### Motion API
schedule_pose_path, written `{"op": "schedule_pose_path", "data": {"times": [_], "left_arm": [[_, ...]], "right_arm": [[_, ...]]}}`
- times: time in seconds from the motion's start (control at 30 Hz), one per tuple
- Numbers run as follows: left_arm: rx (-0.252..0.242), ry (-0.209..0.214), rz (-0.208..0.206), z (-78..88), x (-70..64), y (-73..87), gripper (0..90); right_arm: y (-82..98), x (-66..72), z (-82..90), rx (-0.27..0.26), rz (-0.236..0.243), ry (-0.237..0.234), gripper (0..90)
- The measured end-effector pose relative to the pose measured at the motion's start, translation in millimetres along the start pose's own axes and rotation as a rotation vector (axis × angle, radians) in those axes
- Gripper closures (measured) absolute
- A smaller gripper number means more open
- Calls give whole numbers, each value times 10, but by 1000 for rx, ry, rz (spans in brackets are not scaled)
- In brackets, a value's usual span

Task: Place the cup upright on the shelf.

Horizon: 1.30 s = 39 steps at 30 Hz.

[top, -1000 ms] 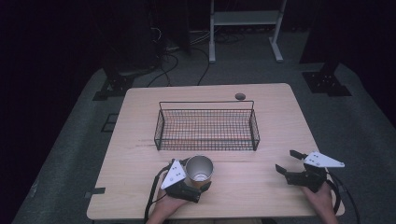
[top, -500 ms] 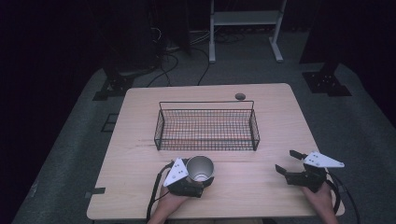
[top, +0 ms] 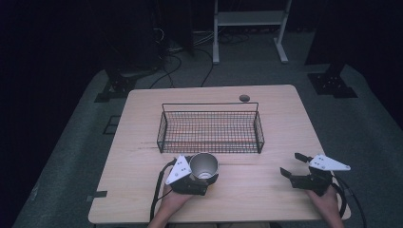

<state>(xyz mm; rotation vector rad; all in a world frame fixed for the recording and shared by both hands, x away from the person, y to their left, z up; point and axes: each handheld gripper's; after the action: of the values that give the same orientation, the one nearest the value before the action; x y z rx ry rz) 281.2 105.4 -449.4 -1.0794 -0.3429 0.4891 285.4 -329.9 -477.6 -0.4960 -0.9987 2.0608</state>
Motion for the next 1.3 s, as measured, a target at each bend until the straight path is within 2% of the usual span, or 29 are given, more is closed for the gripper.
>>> {"op": "schedule_pose_path", "data": {"times": [0.07, 0.27, 0.47, 0.73, 0.87, 1.07, 1.1, 1.3], "left_arm": [[-4, 0, 8, -3, 12, -18, 123], [-11, -11, -6, -10, 25, -88, 123], [-22, -14, -1, -10, 49, -160, 124], [-42, -16, -36, 26, 139, -411, 124], [-60, -27, -43, 20, 240, -542, 124], [-83, -24, -22, 27, 387, -676, 124], [-84, -29, -28, 25, 443, -738, 124], [-90, -29, -37, -4, 572, -894, 124]], "right_arm": [[0, -3, 0, 0, -2, 0, 139], [0, 1, 0, 0, -1, 1, 139], [0, -3, 1, 0, -3, 1, 139], [-1, -1, -2, 0, -3, 0, 139], [-1, 1, 0, 1, -1, 0, 140], [-1, -5, 1, 0, -4, -1, 140], [0, -6, 1, -1, -4, -1, 139], [-1, -5, 2, 0, -5, -1, 139]]}}
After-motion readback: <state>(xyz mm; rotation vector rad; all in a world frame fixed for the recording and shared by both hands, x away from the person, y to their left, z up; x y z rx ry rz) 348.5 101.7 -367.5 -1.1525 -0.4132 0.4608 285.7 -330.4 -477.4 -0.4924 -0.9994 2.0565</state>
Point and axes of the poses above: each handheld gripper's, and its own axes: z roughly backward along the jaws, y roughly out of its underside, x roughly to its left, and after that the axes turned 14 degrees about x, right-handed
